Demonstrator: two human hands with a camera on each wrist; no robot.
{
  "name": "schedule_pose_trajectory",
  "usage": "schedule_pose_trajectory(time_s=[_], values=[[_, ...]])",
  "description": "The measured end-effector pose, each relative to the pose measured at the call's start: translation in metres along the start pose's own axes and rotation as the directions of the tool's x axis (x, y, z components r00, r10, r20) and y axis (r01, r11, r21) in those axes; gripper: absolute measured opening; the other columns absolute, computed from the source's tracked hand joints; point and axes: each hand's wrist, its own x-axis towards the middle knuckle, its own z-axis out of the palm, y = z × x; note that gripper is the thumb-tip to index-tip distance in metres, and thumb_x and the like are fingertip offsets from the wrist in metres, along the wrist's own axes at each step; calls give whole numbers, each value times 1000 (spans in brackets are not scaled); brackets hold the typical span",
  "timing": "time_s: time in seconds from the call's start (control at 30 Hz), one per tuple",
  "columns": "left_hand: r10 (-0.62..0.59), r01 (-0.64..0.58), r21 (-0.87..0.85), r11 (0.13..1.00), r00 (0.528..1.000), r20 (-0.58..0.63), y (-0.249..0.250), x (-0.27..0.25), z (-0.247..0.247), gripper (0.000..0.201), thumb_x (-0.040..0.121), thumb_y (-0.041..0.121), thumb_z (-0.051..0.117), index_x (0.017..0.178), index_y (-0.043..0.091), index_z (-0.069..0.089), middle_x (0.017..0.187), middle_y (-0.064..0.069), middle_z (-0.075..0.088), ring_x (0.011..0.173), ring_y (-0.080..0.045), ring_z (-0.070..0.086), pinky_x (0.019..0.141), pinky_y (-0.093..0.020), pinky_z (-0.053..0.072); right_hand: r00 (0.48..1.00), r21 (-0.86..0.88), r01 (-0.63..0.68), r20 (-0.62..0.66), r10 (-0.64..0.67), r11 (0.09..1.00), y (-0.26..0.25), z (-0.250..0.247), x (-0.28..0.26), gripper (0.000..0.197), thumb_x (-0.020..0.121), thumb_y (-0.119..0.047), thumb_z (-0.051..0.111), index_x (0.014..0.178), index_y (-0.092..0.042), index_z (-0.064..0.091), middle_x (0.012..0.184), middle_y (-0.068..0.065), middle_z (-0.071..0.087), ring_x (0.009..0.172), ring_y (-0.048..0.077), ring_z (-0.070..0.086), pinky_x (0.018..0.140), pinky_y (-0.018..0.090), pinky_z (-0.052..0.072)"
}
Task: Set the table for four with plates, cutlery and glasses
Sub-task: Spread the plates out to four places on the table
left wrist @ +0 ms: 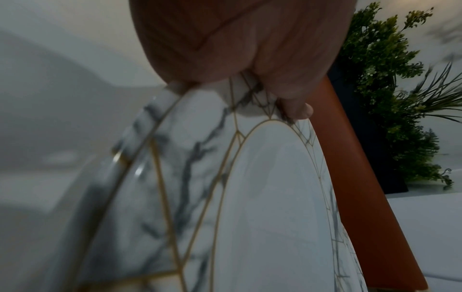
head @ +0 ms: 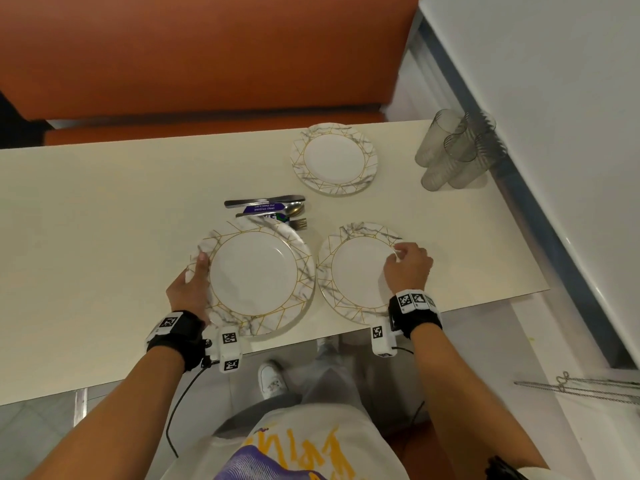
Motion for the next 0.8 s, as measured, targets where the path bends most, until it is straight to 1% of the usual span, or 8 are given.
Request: schedule_pose_trajectory(time_s=[0.13,0.23,0.33,0.4,0.5,0.6,0.7,0.8], values=[[26,-25,-12,1000,998,55,12,-5,2,61,83,69,71,114,17,75,99,-1,77,89,-18,71,72,-26,56,952,208,79,274,-136,975,-58,16,-13,14,94,-13,63,107,-15,67,97,-2,65,87,14,61,79,27,53],[10,-9,-27,1000,999,40,21,-9,-2,54,82,70,71,99,19,75,64,11,70,68,-14,65,72,-30,56,826,207,109,525,-205,972,-102,32,-25,28,94,-36,67,116,-19,63,99,-6,64,84,4,61,67,14,44],[-27,27,-68,997,1000,15,31,-9,-8,47,83,69,70,87,22,70,46,15,58,52,-8,58,64,-28,55,742,150,205,621,-253,967,-134,50,-30,29,89,-35,74,113,-18,66,97,-3,67,80,4,60,62,13,42],[-34,34,-75,997,999,-3,37,-6,-15,47,84,70,68,86,22,69,47,14,58,46,-5,57,54,-24,49,742,109,250,617,-263,962,-154,62,-29,26,86,-27,77,108,-15,68,94,0,69,78,8,61,67,17,48],[-79,77,-101,992,997,-19,46,2,-28,63,73,83,67,91,23,70,74,0,66,66,-21,63,59,-30,55,749,93,241,615,-247,966,-183,80,-23,24,86,-23,76,106,-12,69,93,-1,67,77,8,60,72,19,51],[-125,115,-107,988,988,-91,54,12,-42,73,72,89,60,87,18,60,66,1,42,54,-18,41,48,-24,37,739,117,233,625,-254,965,-212,102,-9,23,91,-21,70,112,-11,67,102,3,69,80,7,60,66,13,46],[-134,104,-160,982,973,-190,59,23,-56,70,79,82,62,112,21,66,74,0,54,61,-19,49,52,-26,43,745,169,135,632,-212,976,-241,118,11,22,95,-20,62,117,-14,63,106,1,67,76,3,60,56,16,42],[-152,95,-195,976,942,-300,57,34,-72,69,85,73,65,121,15,66,71,0,52,59,-19,45,50,-25,42,763,210,55,622,-177,976,-268,141,38,25,96,-21,59,120,-15,60,112,3,66,86,16,64,67,27,51]])
